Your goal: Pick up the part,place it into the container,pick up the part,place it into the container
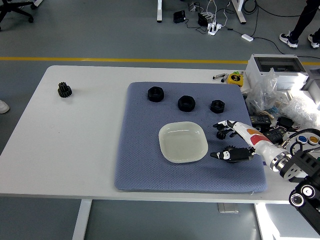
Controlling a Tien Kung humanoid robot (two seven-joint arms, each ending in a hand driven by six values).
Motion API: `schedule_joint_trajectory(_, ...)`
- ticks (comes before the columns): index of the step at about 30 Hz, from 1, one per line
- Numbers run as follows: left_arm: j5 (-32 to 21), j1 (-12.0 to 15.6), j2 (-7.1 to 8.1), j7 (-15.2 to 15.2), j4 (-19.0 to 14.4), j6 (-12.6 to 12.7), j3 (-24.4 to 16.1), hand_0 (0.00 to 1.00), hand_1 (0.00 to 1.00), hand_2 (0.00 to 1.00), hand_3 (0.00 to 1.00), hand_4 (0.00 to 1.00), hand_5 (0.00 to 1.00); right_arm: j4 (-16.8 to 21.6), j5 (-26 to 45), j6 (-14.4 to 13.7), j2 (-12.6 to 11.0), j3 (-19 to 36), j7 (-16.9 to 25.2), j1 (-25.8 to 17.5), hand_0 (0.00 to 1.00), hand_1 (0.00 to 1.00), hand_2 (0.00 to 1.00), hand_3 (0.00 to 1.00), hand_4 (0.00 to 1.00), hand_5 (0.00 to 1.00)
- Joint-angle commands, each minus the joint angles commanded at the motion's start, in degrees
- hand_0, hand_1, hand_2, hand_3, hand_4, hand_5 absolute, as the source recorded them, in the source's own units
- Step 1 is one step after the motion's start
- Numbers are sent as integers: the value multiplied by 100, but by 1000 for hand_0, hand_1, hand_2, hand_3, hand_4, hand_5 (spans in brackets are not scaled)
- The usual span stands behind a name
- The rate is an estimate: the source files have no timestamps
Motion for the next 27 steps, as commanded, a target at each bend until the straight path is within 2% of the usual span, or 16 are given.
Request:
schedule_joint_trajectory(2,10,-5,-1,3,0,-1,-6,723,717,772,625,692,607,-20,-261,16,-23,-41,-10,31,603,648,702,731,998,361)
schedule_joint_trajectory(9,30,-11,-4,10,0,3,-16,722,716,772,625,693,607,-249,-1835,28,-110,-243,-29,225,608,644,695,721,998,328)
schedule_joint_trajectory(26,45,-9,-1,19,1,6,-22,722,716,772,625,693,607,-781,-1835,-92,-83,-650,71,467,598,635,678,686,998,327)
schedule_joint_trajectory(27,53,-9,-1,21,1,5,-25,723,715,772,625,693,607,-816,-1809,-111,-80,-647,75,473,502,558,594,591,998,326)
